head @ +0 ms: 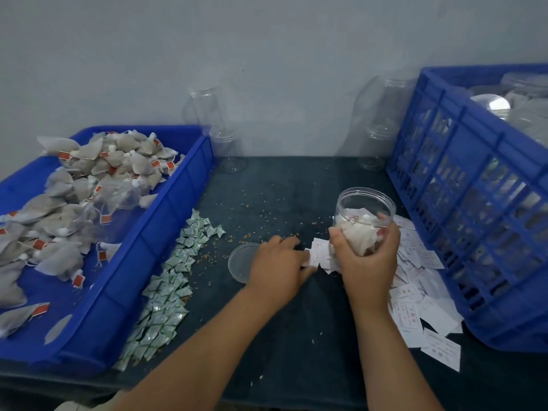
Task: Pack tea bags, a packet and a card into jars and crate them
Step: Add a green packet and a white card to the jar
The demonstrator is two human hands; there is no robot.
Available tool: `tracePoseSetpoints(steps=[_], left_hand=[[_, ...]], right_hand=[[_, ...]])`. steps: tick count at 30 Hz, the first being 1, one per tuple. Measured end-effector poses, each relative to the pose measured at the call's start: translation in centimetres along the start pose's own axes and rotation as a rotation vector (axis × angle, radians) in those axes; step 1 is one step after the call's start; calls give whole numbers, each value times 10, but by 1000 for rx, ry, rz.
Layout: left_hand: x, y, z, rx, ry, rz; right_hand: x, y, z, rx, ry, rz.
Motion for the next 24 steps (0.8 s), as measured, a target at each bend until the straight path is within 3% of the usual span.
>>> tracePoseSetpoints(steps=[2, 4, 7, 11, 15, 18, 20, 22, 24], left_hand=[[-4, -4, 1, -24, 49, -88], [-2, -8, 3, -44, 63, -31], [18, -28, 13, -190, -106, 322], [50, -52, 22, -322, -342, 586], [70, -92, 30, -572, -418, 979], [52, -136, 42, -801, -192, 836], [26, -154, 42, -783, 73, 587], [3, -151, 36, -561, 307, 385], [-4, -136, 29, -244, 406, 279]], right_hand=[[0, 3, 0, 20, -13, 12], [0, 5, 1, 32, -7, 13], [1, 10, 5, 81, 5, -25], [3, 20, 10, 210, 21, -75], [5, 31, 20, 369, 20, -92], [7, 38, 28, 447, -1, -82], [8, 43, 32, 495, -20, -82], [10, 45, 35, 523, -51, -98], [13, 45, 37, 546, -80, -101]])
Point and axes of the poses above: each hand's wrist, its own z-axis away from the middle knuckle, its own y-axis out of the palm, x = y × z, the point moved 7 cm from there along -z, towards the middle knuckle, and after that the axes turned 4 degrees about z, right-handed, at the moved point
